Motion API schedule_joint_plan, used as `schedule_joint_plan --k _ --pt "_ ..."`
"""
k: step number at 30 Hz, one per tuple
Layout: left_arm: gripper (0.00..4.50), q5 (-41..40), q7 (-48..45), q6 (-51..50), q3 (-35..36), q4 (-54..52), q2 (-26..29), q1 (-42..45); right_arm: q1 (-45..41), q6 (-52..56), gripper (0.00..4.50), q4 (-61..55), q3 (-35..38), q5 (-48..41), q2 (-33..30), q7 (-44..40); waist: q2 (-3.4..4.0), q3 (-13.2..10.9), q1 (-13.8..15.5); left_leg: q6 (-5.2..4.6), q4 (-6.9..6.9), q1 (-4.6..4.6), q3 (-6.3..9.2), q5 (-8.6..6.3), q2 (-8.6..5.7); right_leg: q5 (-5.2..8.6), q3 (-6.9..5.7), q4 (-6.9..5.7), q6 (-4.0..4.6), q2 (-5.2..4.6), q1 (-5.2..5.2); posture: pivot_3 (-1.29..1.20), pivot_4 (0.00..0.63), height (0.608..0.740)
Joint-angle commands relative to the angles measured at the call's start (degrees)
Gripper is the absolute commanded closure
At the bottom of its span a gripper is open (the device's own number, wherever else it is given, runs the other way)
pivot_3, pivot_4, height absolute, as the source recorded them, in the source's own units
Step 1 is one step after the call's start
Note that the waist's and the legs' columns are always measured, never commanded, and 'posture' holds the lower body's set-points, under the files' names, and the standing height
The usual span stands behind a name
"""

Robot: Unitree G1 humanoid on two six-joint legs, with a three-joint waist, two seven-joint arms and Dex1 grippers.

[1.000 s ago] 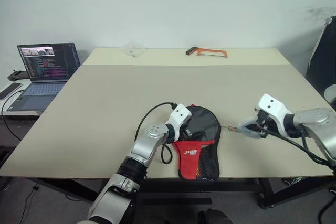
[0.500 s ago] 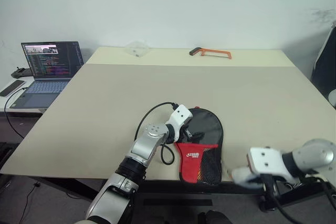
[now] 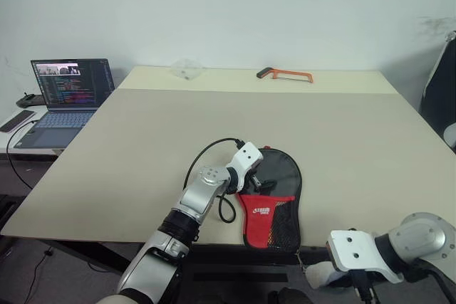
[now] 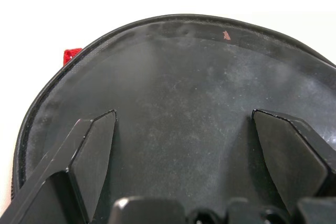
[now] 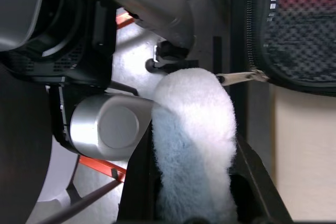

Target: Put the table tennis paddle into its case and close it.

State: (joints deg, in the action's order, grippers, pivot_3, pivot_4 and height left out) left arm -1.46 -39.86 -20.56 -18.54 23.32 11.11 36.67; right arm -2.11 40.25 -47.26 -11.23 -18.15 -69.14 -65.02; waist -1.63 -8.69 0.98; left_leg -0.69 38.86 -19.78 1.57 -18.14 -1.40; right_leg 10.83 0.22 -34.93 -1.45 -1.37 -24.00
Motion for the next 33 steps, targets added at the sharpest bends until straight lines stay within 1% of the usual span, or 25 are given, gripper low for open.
schedule_joint_plan --k 1,3,4,7,9,10,11,13,14,17,19,20,21,23,25,27,29,31,33 --pt "0.0 -1.2 -3.0 -3.8 1.0 2.1 1.3 -2.6 -9.5 0.5 4.06 7.8 3.0 0.6 2.5 2.0 0.0 -0.1 -0.3 0.0 0.01 0.02 -0.04 0.0 0.0 0.01 0.0 0.0 0.01 0.0 0.0 0.0 0.15 0.74" --pt "0.0 -6.2 -8.0 -5.7 4.1 -2.7 2.5 -2.7 -16.2 -1.2 4.06 15.2 0.9 4.5 5.9 5.0 -0.12 -0.2 -0.8 0.0 0.03 0.02 -0.12 0.01 0.06 0.01 0.01 -0.02 0.02 0.0 -0.05 0.0 0.15 0.74" --pt "0.0 -8.0 -10.2 -6.0 5.0 -4.5 3.2 -2.8 -18.2 -2.4 4.06 17.8 -0.3 6.1 7.0 5.8 -0.21 -0.3 -1.1 0.01 0.03 0.02 -0.12 0.01 0.11 0.01 -0.01 -0.03 0.02 0.01 -0.07 0.0 0.15 0.74" --pt "0.0 -13.5 -16.4 -6.2 7.8 -8.3 5.0 -4.0 -21.3 -2.9 4.06 22.9 -2.6 9.0 10.6 7.8 -0.09 -0.3 -1.1 0.02 -0.01 -0.06 0.0 0.01 0.1 -0.04 -0.07 -0.08 -0.03 0.06 -0.28 0.0 0.15 0.74" --pt "0.0 -15.8 -20.6 -6.1 8.8 -11.1 7.9 -4.9 -21.8 -4.1 3.37 25.7 -3.5 9.9 12.7 8.0 0.03 -0.4 -1.1 0.09 -0.07 -0.22 0.11 -0.01 0.1 -0.05 0.03 -0.11 -0.01 0.06 -0.45 0.0 0.15 0.74" --pt "0.0 -16.9 -23.1 -6.4 9.5 -13.1 10.6 -5.4 -21.8 -4.7 3.19 26.6 -3.8 10.2 13.0 7.5 0.09 -0.5 -1.1 0.17 -0.07 -0.39 0.14 -0.02 0.12 -0.04 0.06 -0.14 0.05 0.06 -0.63 0.0 0.15 0.74" --pt "0.0 -18.3 -25.8 -7.3 10.6 -15.3 13.9 -5.7 -21.5 -4.9 2.81 27.0 -3.1 9.2 13.1 6.4 0.15 -0.5 -1.1 0.37 -0.03 -0.87 0.14 0.07 0.11 -0.21 0.08 -0.21 0.35 0.04 -1.14 0.0 0.15 0.74" --pt "0.0 -20.8 -29.0 -9.3 12.5 -18.3 19.0 -6.0 -20.9 -4.8 2.16 27.0 -1.2 7.1 12.8 4.7 0.18 -0.6 -1.0 0.45 0.01 -1.35 0.11 0.11 0.08 -0.27 0.11 -0.31 0.41 0.0 -1.64 0.0 0.15 0.74" --pt "0.0 -21.5 -29.7 -9.9 13.1 -19.2 20.7 -6.1 -20.6 -4.8 1.83 27.0 -0.2 6.4 12.5 4.1 0.22 -0.7 -1.0 0.47 -0.01 -1.41 0.11 0.1 0.08 -0.28 0.11 -0.33 0.42 -0.02 -1.72 0.0 0.15 0.74" --pt "0.0 -23.9 -34.2 -12.1 16.7 -22.3 29.3 -6.3 -18.3 -4.6 0.85 27.2 5.2 2.4 9.2 -0.3 0.29 -0.8 -0.8 0.5 -0.02 -1.46 0.15 0.04 0.07 -0.27 0.07 -0.2 0.42 -0.07 -1.72 0.0 0.15 0.74" --pt "0.0 -25.6 -36.0 -13.3 18.6 -23.4 33.2 -6.5 -17.1 -4.0 0.17 27.1 8.3 -0.4 7.8 -2.4 0.29 -1.1 -0.8 0.25 0.0 -1.46 0.17 -0.11 0.04 -0.26 0.02 -0.13 0.4 -0.07 -1.65 0.0 0.15 0.74" --pt "0.0 -26.7 -37.0 -14.0 20.0 -23.6 35.5 -6.7 -17.0 -2.6 0.08 27.0 10.6 -2.7 7.5 -3.2 0.27 -1.2 -0.8 0.21 0.01 -1.42 0.15 -0.13 0.04 -0.26 0.02 -0.11 0.4 -0.06 -1.61 0.0 0.15 0.74" --pt "0.0 -27.4 -37.7 -14.5 21.0 -23.7 37.0 -6.8 -17.2 -1.3 0.08 27.1 13.2 -5.1 7.3 -3.8 0.21 -1.4 -0.9 0.19 0.02 -1.34 0.12 -0.14 0.04 -0.25 0.03 -0.11 0.39 -0.06 -1.53 0.0 0.15 0.74" --pt "0.0 -29.9 -40.7 -16.0 25.0 -23.1 42.0 -6.9 -18.5 2.5 0.08 27.8 18.6 -10.0 7.5 -3.9 0.16 -1.6 -1.1 0.17 0.03 -1.19 0.06 -0.15 0.09 -0.23 0.03 -0.11 0.38 0.0 -1.41 0.0 0.15 0.74" --pt "0.0 -32.8 -42.5 -18.4 28.3 -21.3 45.4 -5.9 -18.5 6.3 0.08 27.8 24.9 -15.8 6.5 -5.6 0.14 -1.7 -1.1 0.16 0.04 -1.12 0.04 -0.14 0.14 -0.19 0.01 -0.14 0.31 0.06 -1.37 0.0 0.15 0.74" --pt "0.0 -34.1 -44.3 -19.5 30.0 -20.1 48.3 -5.9 -17.3 9.9 0.08 27.1 30.6 -20.1 4.5 -7.1 0.2 -1.8 -1.1 0.16 0.06 -1.12 0.03 -0.14 0.16 -0.2 -0.07 -0.18 0.32 0.09 -1.37 0.0 0.15 0.74" --pt "0.0 -34.8 -46.3 -20.1 32.6 -18.4 52.3 -6.7 -13.7 12.3 0.08 27.1 37.1 -21.8 1.4 -10.1 0.22 -1.8 -1.1 0.16 0.05 -1.11 0.04 -0.14 0.17 -0.21 -0.12 -0.19 0.34 0.09 -1.37 0.0 0.15 0.74" --pt "0.0 -36.1 -47.7 -21.5 35.8 -14.1 56.0 -5.7 -8.7 13.3 0.08 27.1 42.5 -20.4 -1.9 -12.5 0.2 -1.8 -0.9 0.15 0.03 -1.13 0.06 -0.15 0.16 -0.21 -0.17 -0.18 0.35 0.08 -1.37 0.0 0.15 0.74" --pt "0.0 -35.8 -49.1 -20.5 37.1 -10.0 58.8 -5.2 -4.2 12.9 0.08 27.3 46.5 -18.5 -3.8 -14.0 0.2 -1.8 -1.0 0.13 0.02 -1.15 0.09 -0.17 0.18 -0.2 -0.26 -0.16 0.35 0.08 -1.37 0.0 0.15 0.74"
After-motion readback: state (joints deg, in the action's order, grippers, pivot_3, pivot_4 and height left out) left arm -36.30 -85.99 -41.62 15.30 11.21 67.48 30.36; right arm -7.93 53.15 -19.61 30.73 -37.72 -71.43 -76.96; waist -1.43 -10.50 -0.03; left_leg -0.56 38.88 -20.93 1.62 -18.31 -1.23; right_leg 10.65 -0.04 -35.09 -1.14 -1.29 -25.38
